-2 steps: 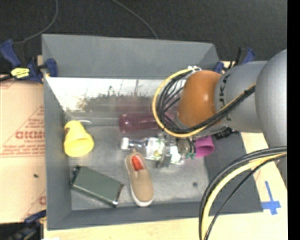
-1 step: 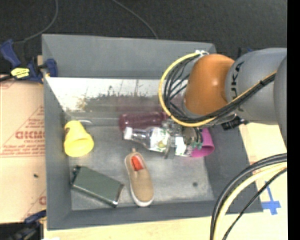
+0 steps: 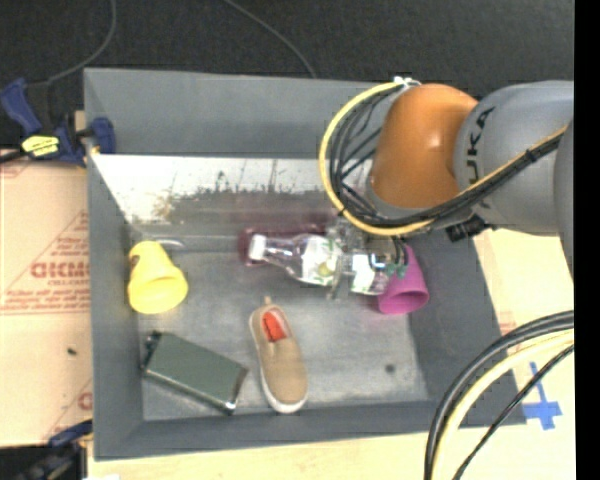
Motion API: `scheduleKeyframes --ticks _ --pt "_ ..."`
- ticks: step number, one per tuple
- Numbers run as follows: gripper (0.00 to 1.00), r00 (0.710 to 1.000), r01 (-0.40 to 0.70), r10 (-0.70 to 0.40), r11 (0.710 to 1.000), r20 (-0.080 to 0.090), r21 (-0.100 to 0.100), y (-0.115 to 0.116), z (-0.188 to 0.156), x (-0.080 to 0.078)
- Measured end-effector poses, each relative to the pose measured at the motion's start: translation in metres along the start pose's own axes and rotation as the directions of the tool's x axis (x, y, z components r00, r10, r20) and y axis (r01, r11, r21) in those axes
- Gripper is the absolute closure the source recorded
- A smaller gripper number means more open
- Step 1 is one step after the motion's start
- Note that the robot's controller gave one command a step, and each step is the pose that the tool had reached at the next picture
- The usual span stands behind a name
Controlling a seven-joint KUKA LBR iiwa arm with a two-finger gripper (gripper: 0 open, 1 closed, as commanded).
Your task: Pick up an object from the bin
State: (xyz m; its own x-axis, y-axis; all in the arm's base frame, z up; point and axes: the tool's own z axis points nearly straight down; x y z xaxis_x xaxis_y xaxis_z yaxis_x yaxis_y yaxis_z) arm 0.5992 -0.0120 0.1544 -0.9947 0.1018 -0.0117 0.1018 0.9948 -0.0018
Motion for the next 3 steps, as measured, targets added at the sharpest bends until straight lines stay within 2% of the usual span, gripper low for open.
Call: scheduleKeyframes --ticks 1,2,3 --pt "1.00 1.000 0.013 -0.013 1.000 -0.007 -0.001 0.006 -0.087 0.002" --pt "1.00 0.999 -0.045 0.045 0.999 -0.010 -0.001 0.035 0.086 -0.016" --pt "1.00 0.999 -0.044 0.044 0.999 0.000 -0.002 0.035 0.085 -0.019"
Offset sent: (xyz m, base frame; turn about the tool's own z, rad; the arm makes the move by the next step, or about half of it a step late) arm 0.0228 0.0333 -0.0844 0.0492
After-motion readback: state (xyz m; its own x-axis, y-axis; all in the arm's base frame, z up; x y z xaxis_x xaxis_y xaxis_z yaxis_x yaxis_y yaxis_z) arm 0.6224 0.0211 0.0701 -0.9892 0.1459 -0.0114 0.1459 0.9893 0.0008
